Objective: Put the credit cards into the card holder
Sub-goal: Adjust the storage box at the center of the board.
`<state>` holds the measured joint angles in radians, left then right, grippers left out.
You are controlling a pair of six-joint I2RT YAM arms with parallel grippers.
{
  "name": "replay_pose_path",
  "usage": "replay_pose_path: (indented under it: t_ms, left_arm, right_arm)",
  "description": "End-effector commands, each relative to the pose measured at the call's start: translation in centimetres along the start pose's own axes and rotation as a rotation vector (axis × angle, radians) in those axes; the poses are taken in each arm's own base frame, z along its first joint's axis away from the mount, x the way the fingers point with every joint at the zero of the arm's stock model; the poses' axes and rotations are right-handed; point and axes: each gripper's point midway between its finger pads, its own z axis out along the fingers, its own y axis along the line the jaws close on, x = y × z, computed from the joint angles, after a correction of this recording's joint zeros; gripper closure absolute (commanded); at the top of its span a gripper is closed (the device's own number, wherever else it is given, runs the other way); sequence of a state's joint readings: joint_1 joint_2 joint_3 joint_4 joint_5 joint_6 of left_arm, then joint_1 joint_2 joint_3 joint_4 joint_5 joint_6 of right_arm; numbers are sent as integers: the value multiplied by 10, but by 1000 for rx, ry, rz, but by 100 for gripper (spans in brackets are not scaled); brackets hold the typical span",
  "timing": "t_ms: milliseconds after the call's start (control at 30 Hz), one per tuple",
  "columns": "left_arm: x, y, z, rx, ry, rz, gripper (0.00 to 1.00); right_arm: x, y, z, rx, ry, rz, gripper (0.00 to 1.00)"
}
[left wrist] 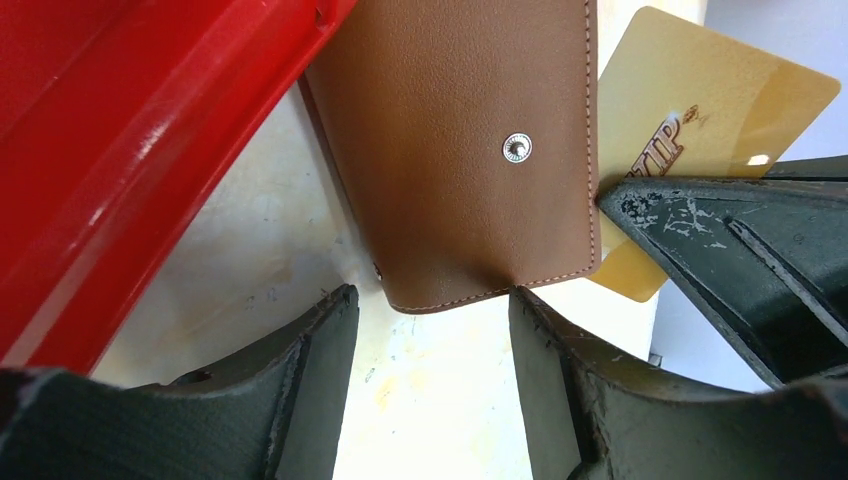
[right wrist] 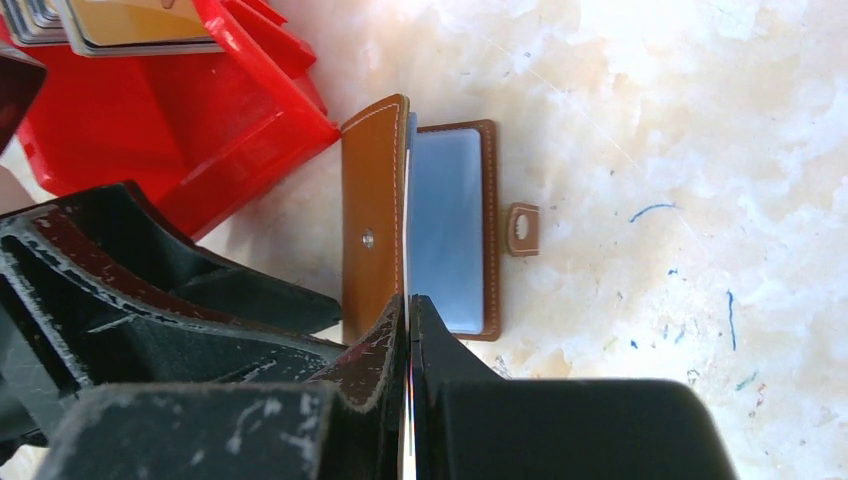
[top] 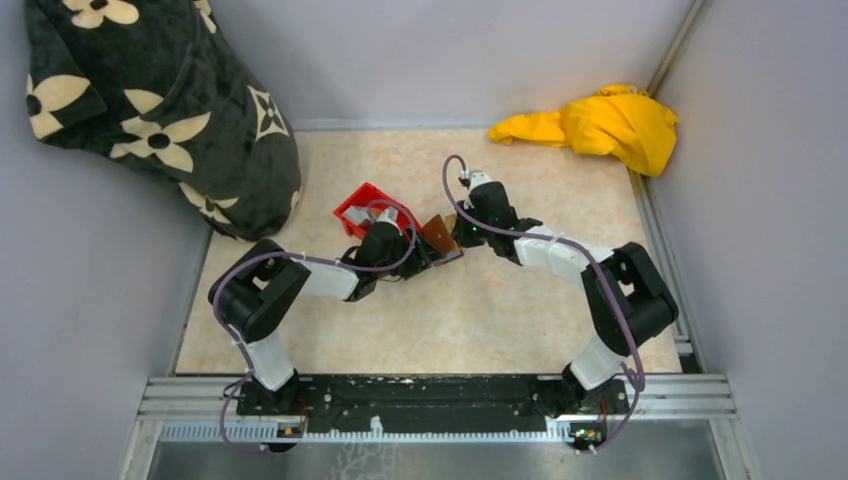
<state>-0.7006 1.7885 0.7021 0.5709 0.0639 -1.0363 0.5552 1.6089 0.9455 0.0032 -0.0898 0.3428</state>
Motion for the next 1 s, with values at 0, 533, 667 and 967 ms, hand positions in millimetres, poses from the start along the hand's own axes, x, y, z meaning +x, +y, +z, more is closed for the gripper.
replay_pose_path:
  t_ms: [0,533,667,967]
  left_arm:
    - [8,21,-7,-82,18,13,35]
    - [-6,-2,-14,-43,-11,35,35]
    - [-12,-13,-16,-16,-30,35,35]
    - [-21,-33,-25,22,-78,51,36]
  right_arm:
    - [-36,12,-12,8,-100,-49,100]
    - [-42,33,-12,-86,-124,-7,100]
    - [-41,36,-12,-101,-126,1,100]
    - [-41,38,-12,-115,-132,3,100]
